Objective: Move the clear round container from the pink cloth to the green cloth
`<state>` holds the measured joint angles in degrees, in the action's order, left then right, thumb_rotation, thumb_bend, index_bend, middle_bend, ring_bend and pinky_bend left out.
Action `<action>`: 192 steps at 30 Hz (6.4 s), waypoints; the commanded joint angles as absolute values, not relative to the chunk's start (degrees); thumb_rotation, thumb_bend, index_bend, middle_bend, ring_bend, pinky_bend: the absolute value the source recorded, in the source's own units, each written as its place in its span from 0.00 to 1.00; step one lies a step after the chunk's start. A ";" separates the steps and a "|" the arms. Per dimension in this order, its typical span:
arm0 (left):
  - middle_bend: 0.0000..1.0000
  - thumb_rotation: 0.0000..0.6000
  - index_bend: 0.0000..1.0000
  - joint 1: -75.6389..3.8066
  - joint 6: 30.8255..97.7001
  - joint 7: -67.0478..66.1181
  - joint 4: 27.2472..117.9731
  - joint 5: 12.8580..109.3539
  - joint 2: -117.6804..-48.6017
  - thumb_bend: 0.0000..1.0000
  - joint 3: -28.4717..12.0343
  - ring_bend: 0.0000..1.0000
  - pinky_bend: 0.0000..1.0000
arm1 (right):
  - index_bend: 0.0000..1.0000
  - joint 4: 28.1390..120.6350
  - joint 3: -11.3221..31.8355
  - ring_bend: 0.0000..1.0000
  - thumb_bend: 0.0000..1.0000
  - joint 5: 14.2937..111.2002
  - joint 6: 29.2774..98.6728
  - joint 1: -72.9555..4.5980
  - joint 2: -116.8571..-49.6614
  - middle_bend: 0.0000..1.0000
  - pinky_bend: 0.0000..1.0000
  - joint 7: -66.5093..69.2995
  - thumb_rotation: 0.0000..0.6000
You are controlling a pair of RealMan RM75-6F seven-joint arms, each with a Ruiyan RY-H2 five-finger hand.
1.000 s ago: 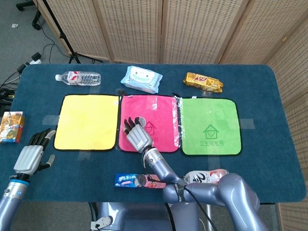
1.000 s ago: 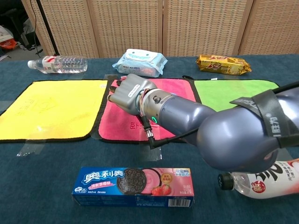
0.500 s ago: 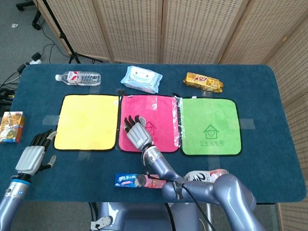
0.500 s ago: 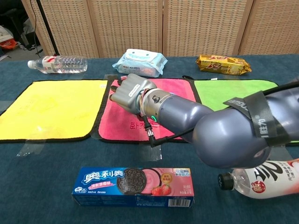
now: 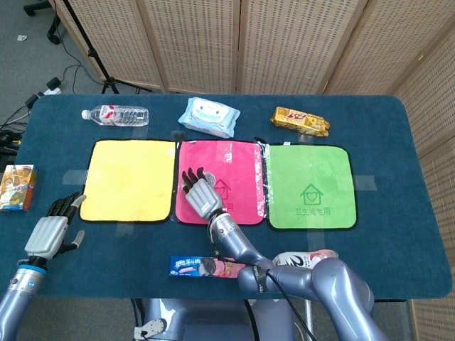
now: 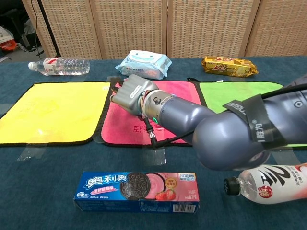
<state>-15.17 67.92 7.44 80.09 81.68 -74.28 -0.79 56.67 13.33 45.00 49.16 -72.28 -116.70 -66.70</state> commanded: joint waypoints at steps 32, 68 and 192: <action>0.00 1.00 0.00 -15.38 67.64 7.95 80.62 82.15 -74.32 0.45 -0.17 0.00 0.05 | 0.15 52.46 11.42 0.00 0.76 44.02 48.76 -68.58 -116.11 0.07 0.14 -67.10 1.00; 0.00 1.00 0.00 -15.28 68.05 7.50 81.03 82.16 -74.32 0.45 -0.04 0.00 0.05 | 0.16 52.23 11.69 0.00 0.76 37.30 50.77 -65.70 -113.13 0.07 0.14 -73.17 1.00; 0.00 1.00 0.00 -12.78 76.15 1.61 84.53 85.24 -73.21 0.45 -0.28 0.00 0.05 | 0.16 95.76 -4.01 0.00 0.45 72.02 93.93 -28.16 -78.09 0.02 0.11 -30.21 1.00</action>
